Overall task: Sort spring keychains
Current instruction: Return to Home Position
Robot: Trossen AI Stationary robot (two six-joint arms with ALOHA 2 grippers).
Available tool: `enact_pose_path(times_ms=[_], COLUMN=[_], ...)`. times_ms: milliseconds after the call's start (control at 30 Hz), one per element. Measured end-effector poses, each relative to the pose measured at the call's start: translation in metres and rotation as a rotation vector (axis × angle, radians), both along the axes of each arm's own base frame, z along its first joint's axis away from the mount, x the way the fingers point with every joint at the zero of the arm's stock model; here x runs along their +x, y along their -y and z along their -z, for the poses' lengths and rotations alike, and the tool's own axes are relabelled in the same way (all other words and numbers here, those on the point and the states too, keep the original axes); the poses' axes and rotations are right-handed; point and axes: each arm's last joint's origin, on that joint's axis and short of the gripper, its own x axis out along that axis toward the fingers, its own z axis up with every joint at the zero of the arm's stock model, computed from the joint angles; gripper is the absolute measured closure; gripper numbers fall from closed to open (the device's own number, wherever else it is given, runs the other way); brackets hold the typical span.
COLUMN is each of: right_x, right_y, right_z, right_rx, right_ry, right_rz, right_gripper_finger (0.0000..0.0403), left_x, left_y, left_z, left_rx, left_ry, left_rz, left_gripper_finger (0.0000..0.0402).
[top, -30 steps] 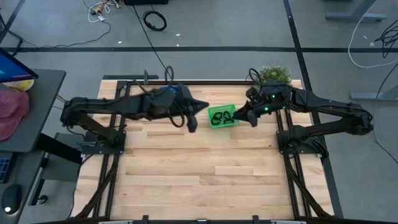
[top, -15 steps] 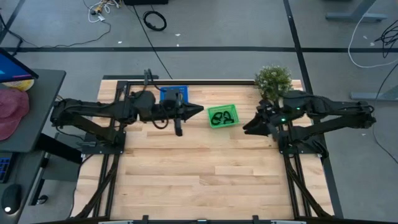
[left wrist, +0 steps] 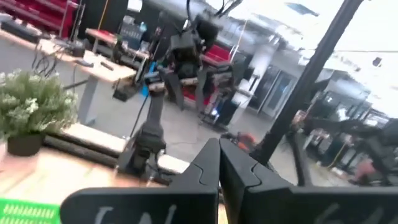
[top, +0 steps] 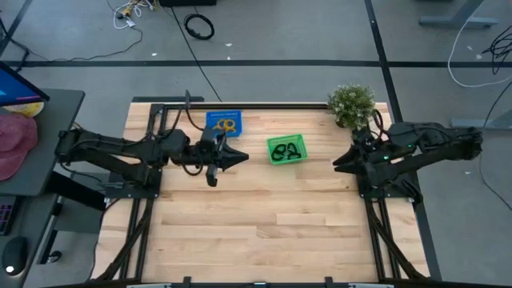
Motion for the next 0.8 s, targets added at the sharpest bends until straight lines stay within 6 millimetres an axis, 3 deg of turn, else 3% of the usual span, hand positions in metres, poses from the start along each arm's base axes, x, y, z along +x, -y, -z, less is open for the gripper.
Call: enact_pose_path(times_ms=[300, 600, 800], right_x=[-0.027, -0.054, -0.055], right_y=[0.004, 0.014, 0.015], right_z=[-0.002, -0.003, 0.006], right_rx=[-0.025, -0.022, -0.008], right_ry=[0.049, 0.111, 0.181], right_rz=[-0.013, 0.097, 0.118], right_gripper_finger=[0.0394, 0.0399, 0.0399], left_x=[-0.024, -0.043, -0.057], left_y=[-0.002, -0.004, -0.006], left_z=[0.013, 0.021, 0.043], left_rx=[0.010, 0.104, 0.078], left_ry=[0.112, 0.133, 0.107], left_rz=[-0.003, -0.035, -0.063], left_gripper_finger=[0.0400, 0.0400, 0.0400])
